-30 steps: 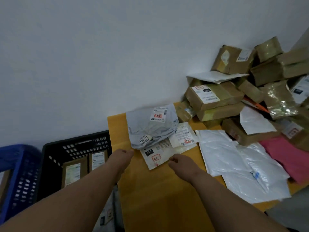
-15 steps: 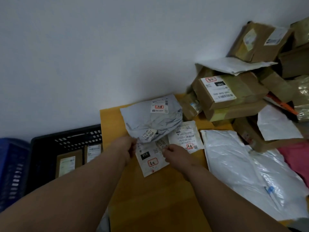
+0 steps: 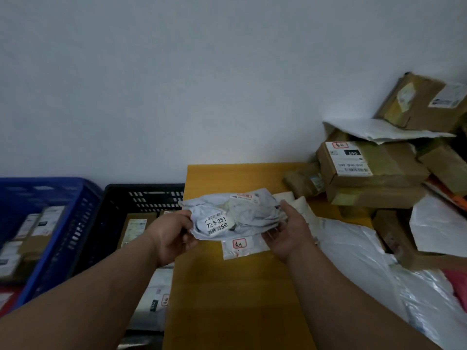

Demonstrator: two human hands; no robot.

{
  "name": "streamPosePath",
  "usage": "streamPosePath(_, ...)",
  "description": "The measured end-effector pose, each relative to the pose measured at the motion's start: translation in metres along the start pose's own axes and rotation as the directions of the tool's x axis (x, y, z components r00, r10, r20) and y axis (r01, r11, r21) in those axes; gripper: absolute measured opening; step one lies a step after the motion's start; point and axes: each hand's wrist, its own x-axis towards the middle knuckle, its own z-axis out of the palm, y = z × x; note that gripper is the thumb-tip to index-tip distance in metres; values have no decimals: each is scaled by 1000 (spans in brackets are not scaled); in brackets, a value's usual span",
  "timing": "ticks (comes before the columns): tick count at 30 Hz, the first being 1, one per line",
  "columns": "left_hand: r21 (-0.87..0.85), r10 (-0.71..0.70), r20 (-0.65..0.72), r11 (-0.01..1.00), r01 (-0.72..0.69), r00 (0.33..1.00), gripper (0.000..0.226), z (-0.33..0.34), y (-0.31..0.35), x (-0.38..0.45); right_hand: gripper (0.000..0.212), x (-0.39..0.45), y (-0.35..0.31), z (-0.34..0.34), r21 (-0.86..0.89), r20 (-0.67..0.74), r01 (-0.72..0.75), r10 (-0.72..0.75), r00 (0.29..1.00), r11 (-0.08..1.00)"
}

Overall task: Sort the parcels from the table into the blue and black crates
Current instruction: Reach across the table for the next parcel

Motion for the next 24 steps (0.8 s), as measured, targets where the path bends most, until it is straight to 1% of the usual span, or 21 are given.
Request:
streamPosePath(1, 28, 12, -22, 1000, -12, 1000, 39, -8, -2, -7, 30, -3, 0, 0, -34, -14, 8, -9, 1000, 999)
streamPosePath(3, 94, 35, -55, 995, -30, 998, 40, -24, -7, -20, 27, -9, 5, 0, -166, -38, 10, -17, 999, 986)
streamPosePath(5, 134, 59, -52, 990, -51, 997, 40, -36, -12, -32, 19, -15, 15, 4, -286, -21, -20, 15, 1000, 958)
streamPosePath(7, 128, 86, -37, 989, -80, 996, 39, -45, -16, -44, 7, -24, 28, 9, -372, -20, -51, 48, 999, 927)
streamPosePath(9, 41, 99, -20, 994, -99, 995, 39, -55, -18, -58, 9, -34, 42, 14, -407, -16, -56, 55, 998, 912)
streamPosePath(11, -144, 67, 19, 987, -64, 998, 42, -71, -21, -69, 18, -42, 57, 18, -419, 47, -9, 32, 998, 908)
streamPosePath(12, -235, 60, 67, 971, -42, 996, 43, -81, -22, -74, 24, -45, 65, 20, -438, 91, 25, 17, 996, 899)
streamPosePath(13, -286, 62, 112, 958, -27, 992, 44, -92, -22, -78, 29, -48, 74, 23, -459, 132, 56, 6, 991, 887)
streamPosePath(14, -302, 63, 137, 953, -19, 989, 45, -103, -22, -82, 32, -53, 84, 27, -481, 169, 79, 4, 986, 873)
streamPosePath(15, -307, 56, 135, 952, -12, 989, 49, -116, -22, -87, 35, -58, 94, 32, -502, 200, 94, 9, 980, 860)
streamPosePath(16, -302, 40, 112, 953, -4, 993, 52, -128, -23, -91, 37, -63, 106, 38, -520, 221, 105, 15, 975, 848)
streamPosePath(17, -276, 29, 77, 961, -7, 997, 50, -142, -25, -95, 38, -67, 120, 44, -534, 234, 112, 19, 972, 838)
streamPosePath(18, -237, 44, 28, 971, -36, 999, 43, -156, -27, -100, 41, -72, 134, 50, -545, 244, 118, 23, 970, 830)
streamPosePath(20, -174, 119, -87, 976, -133, 989, 27, -191, -33, -109, 46, -80, 167, 62, -547, 262, 119, 35, 964, 828)
streamPosePath(22, -139, 168, -167, 971, -192, 972, 28, -228, -39, -120, 49, -86, 201, 75, -539, 275, 98, 65, 959, 836)
streamPosePath(24, -102, 192, -216, 971, -218, 957, 33, -267, -43, -134, 44, -92, 235, 89, -519, 297, 49, 126, 947, 853)
